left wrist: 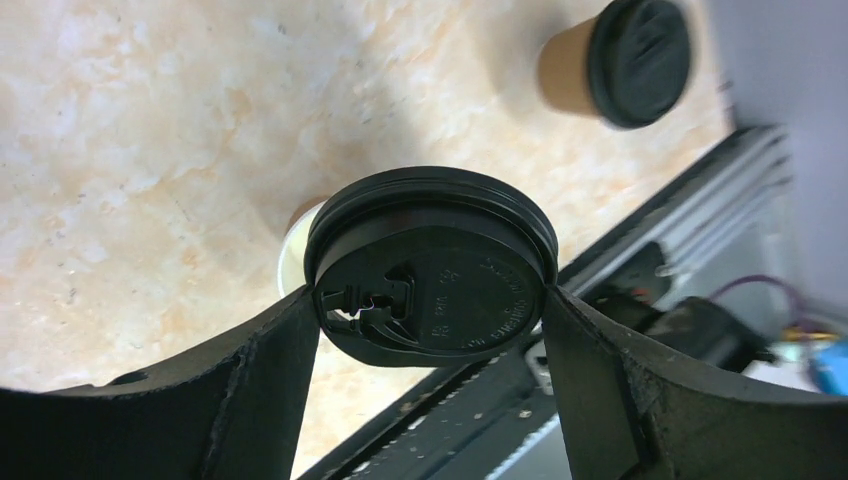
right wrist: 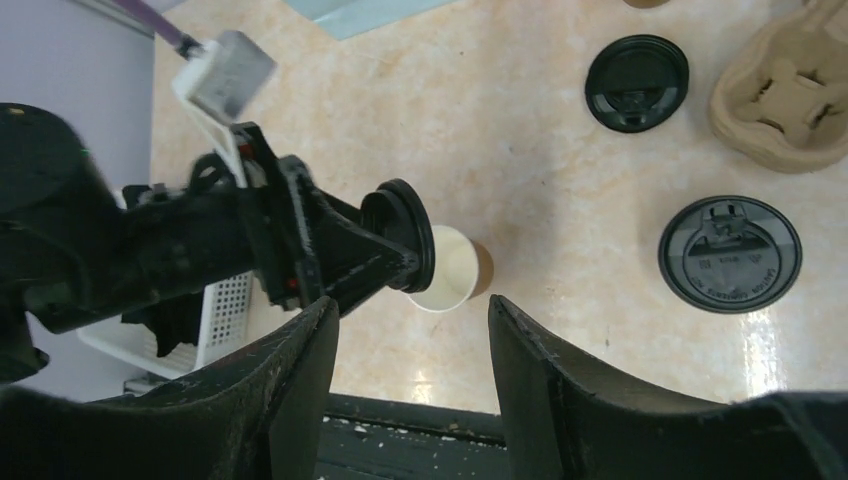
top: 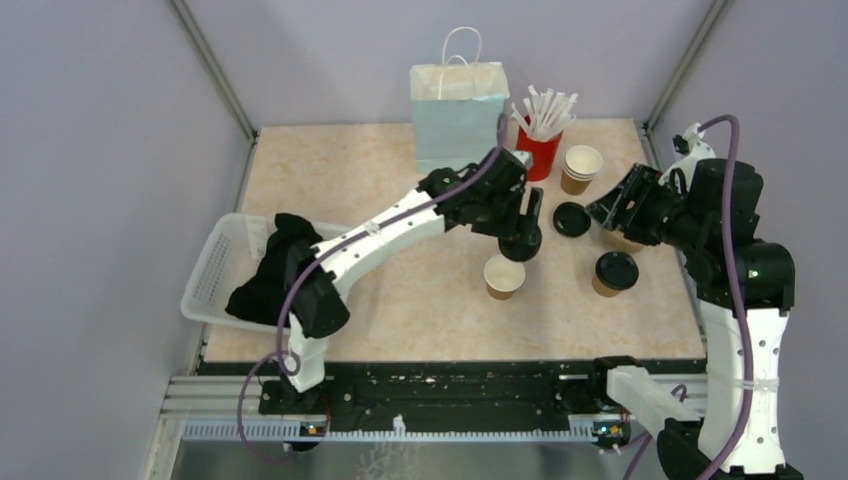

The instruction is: Pack the takeout coffee

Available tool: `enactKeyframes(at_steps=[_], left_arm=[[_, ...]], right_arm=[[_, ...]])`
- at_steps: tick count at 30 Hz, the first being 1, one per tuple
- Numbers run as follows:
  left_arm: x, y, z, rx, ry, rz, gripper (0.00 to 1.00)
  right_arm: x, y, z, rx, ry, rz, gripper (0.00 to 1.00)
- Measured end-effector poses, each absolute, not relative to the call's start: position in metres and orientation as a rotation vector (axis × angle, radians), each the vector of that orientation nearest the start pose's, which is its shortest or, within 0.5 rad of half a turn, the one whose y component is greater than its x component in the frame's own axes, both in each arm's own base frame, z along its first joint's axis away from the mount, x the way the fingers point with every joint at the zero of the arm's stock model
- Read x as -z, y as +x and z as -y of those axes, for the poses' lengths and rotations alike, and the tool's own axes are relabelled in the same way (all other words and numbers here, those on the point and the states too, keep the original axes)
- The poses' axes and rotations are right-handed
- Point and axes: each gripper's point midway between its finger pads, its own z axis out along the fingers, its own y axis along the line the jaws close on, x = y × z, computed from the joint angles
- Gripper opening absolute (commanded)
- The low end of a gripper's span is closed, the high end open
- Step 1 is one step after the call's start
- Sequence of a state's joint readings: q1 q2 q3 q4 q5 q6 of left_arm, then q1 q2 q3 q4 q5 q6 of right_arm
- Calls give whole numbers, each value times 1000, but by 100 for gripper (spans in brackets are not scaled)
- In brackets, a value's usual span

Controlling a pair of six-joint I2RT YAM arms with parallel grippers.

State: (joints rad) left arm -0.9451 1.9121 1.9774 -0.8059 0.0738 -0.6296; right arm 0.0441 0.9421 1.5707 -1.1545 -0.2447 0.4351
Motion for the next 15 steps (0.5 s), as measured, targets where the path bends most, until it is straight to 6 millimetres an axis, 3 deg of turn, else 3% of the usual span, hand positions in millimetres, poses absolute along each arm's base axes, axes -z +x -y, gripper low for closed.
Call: enactKeyframes(at_steps=[3,6,9,15], left_arm=[[-209,261,438,671,539,-2519,82],[-185,252,434,544,625,-2576,82],[-173,243,425,460,687,-2613,82],[-167,239,417,382,753,-2625,83]], right_arm=[[-362,210,-61,-488,280,-2122,57],[-361,210,-53,-435,294,-2122,59],[-363,208,-46,-388,298,-2109,60],[-363,207,-39,-341,296,-2096,64]])
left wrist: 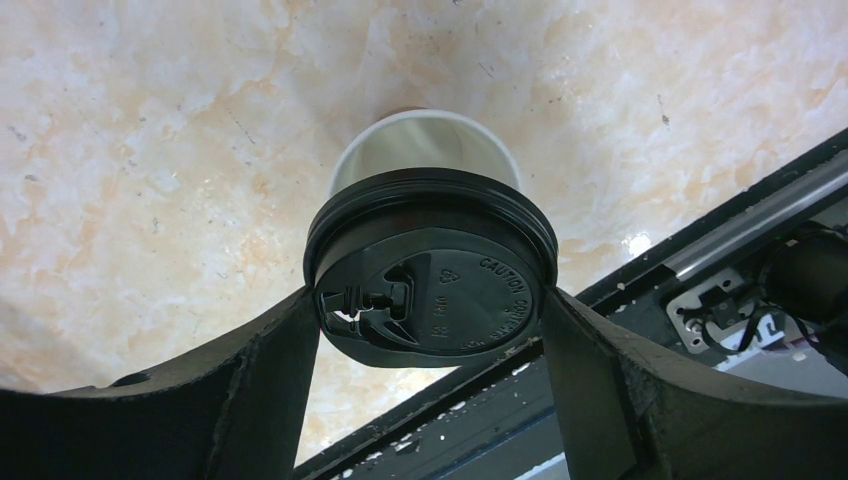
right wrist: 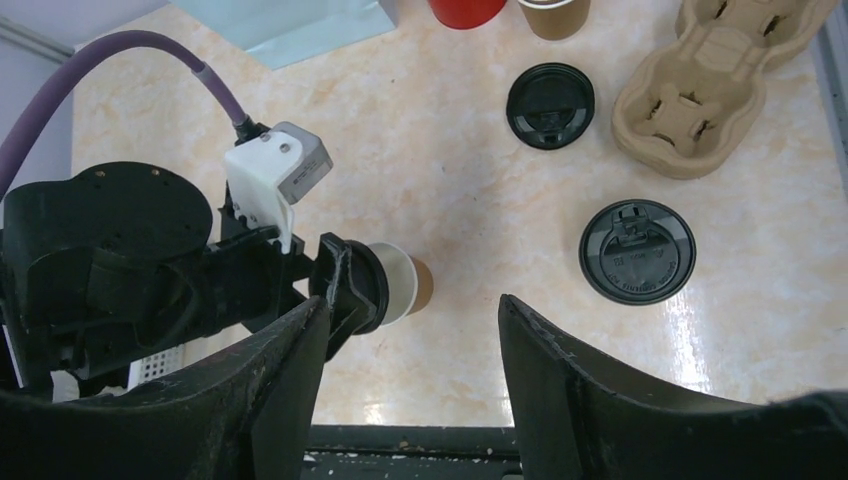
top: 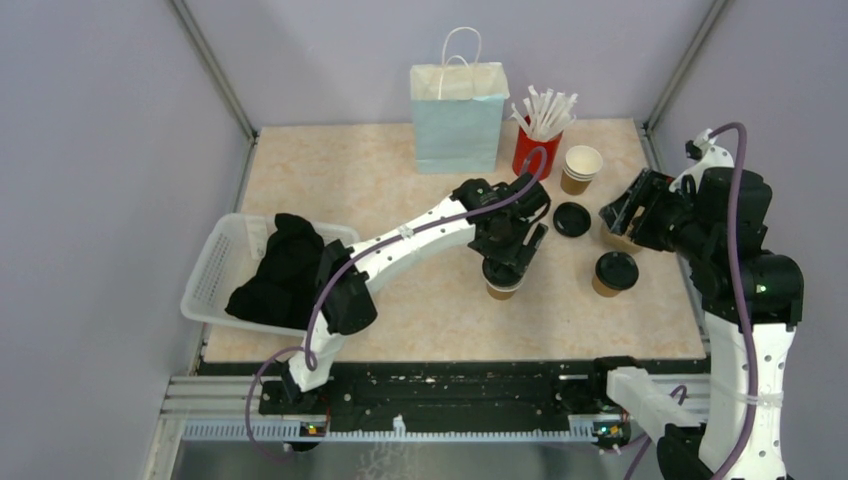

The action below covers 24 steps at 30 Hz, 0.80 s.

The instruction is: Pack the takeout coffee

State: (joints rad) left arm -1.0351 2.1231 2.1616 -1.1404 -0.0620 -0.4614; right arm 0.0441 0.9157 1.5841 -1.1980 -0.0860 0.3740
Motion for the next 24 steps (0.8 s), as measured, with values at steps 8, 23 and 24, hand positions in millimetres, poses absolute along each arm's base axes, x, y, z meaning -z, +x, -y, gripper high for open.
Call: enactKeyframes(at_steps=[8,23,24], left_arm=[[-150,242,417,321,806,-2641,84],[-146,247,422,318,855,-2622,86],[-145,247,423,318,856,-2622,86]], right_arm=[[-359,206,-38,-329,293,-2104,65],[-353,206,-38,-328,295,-2117,65],[-353,206,-38,-328,296,-2116,65]])
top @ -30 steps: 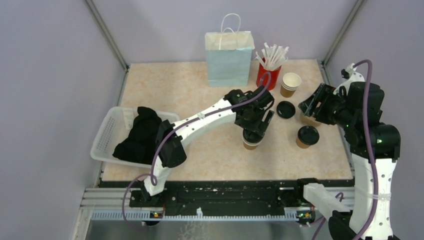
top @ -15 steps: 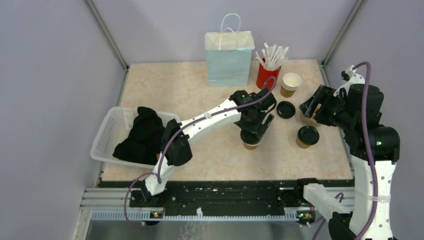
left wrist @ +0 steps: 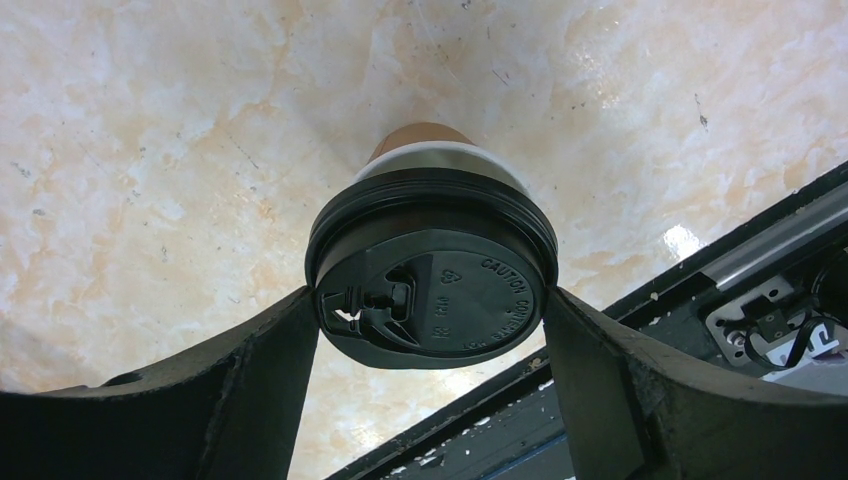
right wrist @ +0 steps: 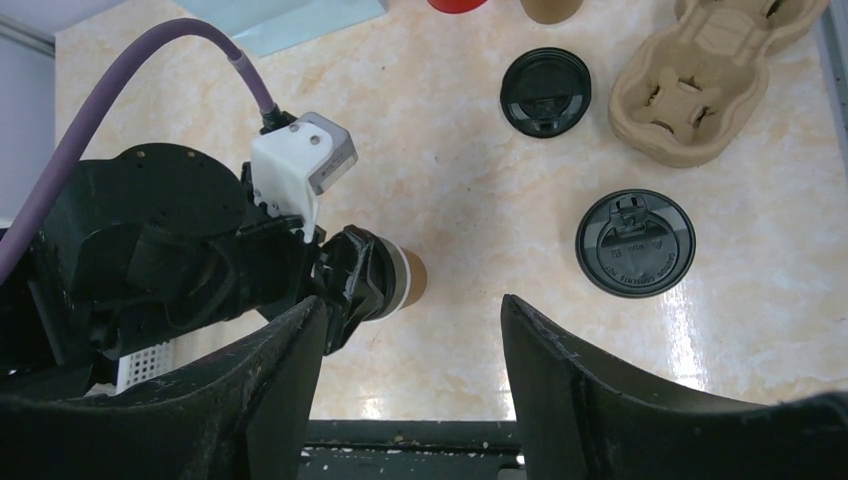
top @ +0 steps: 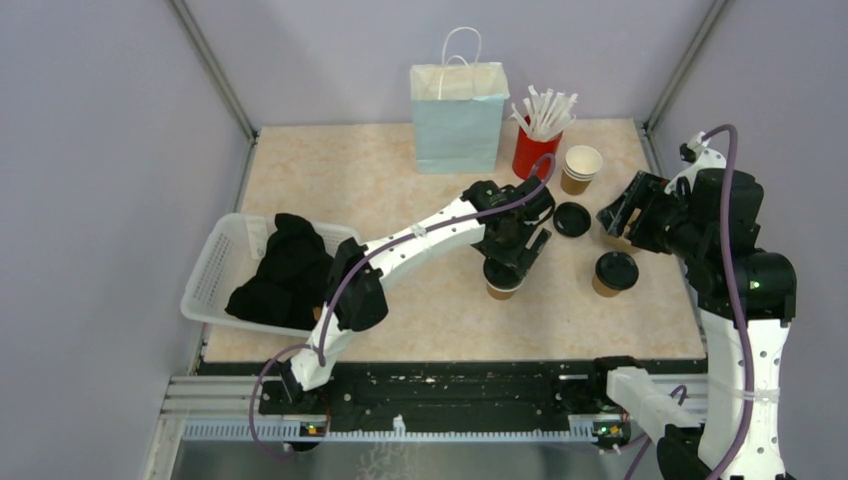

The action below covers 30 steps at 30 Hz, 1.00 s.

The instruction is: Pack the takeout coffee

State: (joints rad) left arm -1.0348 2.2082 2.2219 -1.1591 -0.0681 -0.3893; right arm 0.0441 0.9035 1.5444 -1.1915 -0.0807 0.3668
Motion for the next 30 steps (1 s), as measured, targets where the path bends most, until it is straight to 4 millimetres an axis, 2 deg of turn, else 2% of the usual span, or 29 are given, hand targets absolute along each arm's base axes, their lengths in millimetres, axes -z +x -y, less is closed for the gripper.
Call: enactKeyframes(at_steps=[30], left_arm=[[-139,243,428,323,906,-2624,90]], right_arm=[[-347,209,-42,-349,286,-2126,65]])
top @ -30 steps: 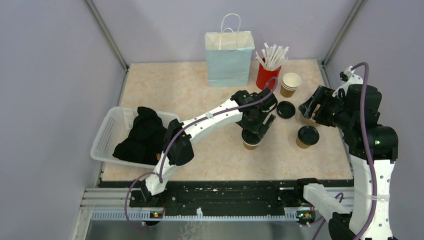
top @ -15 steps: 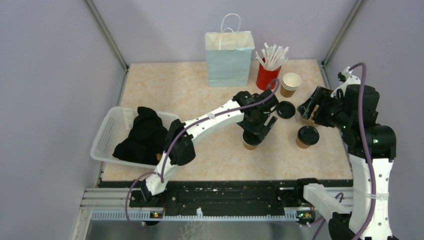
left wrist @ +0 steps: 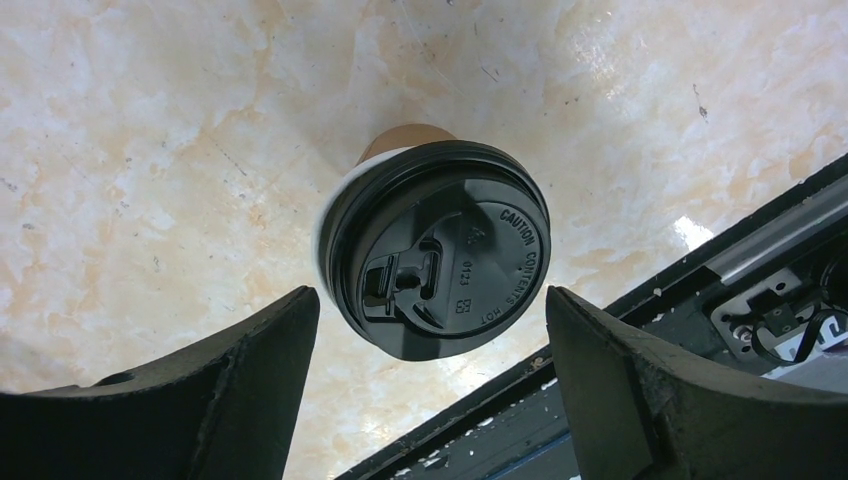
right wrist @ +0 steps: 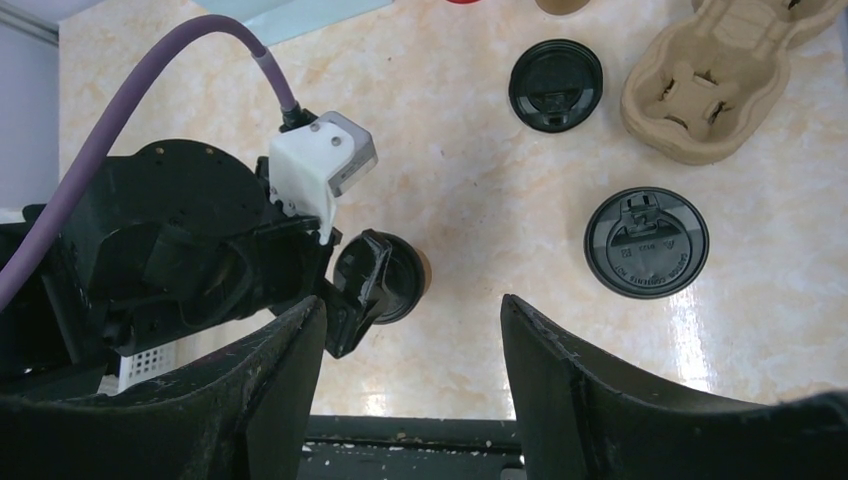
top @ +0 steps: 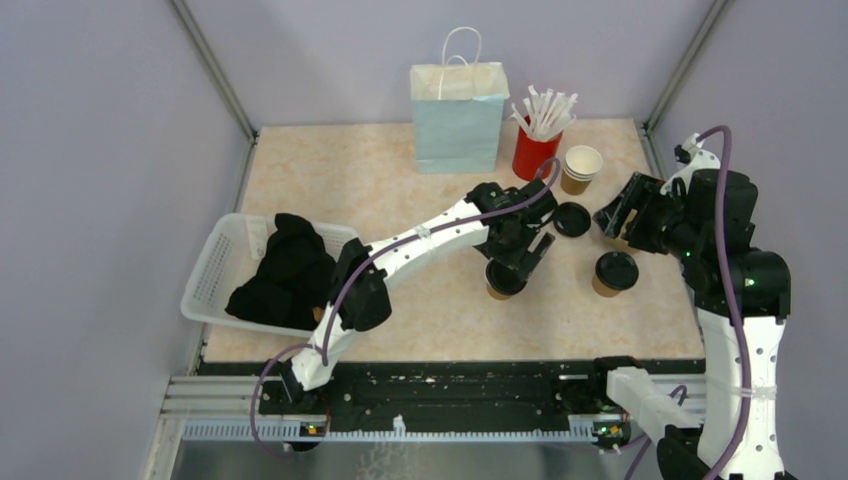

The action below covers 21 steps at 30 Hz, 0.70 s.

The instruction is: Pack the takeout coffee

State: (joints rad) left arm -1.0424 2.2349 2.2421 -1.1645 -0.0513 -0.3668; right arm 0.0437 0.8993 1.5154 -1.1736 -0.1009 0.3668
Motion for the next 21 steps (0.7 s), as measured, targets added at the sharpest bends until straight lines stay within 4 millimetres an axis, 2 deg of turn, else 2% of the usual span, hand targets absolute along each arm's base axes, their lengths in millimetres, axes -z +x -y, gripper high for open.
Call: enactKeyframes(at_steps=[8,13,16,19,21], left_arm=[[-144,246,427,309,889,-2615,95],[-157,245,425,343,815,-2614,95],[-170,234,402,394,745,-2636,95],[-188,224,370,543,637,-2662,95],[-197,226,347,691,528,-2667,95]], right_arm=[[-346,209,-43,-356,281,-2126,66],[-335,212,-44,-357,294,-2167,67],[-316,217,-51,-396,294,-2235,67],[-281,226,-66,-489,295,-2352,67],[-255,231,-78,-569,292,-2436,61]])
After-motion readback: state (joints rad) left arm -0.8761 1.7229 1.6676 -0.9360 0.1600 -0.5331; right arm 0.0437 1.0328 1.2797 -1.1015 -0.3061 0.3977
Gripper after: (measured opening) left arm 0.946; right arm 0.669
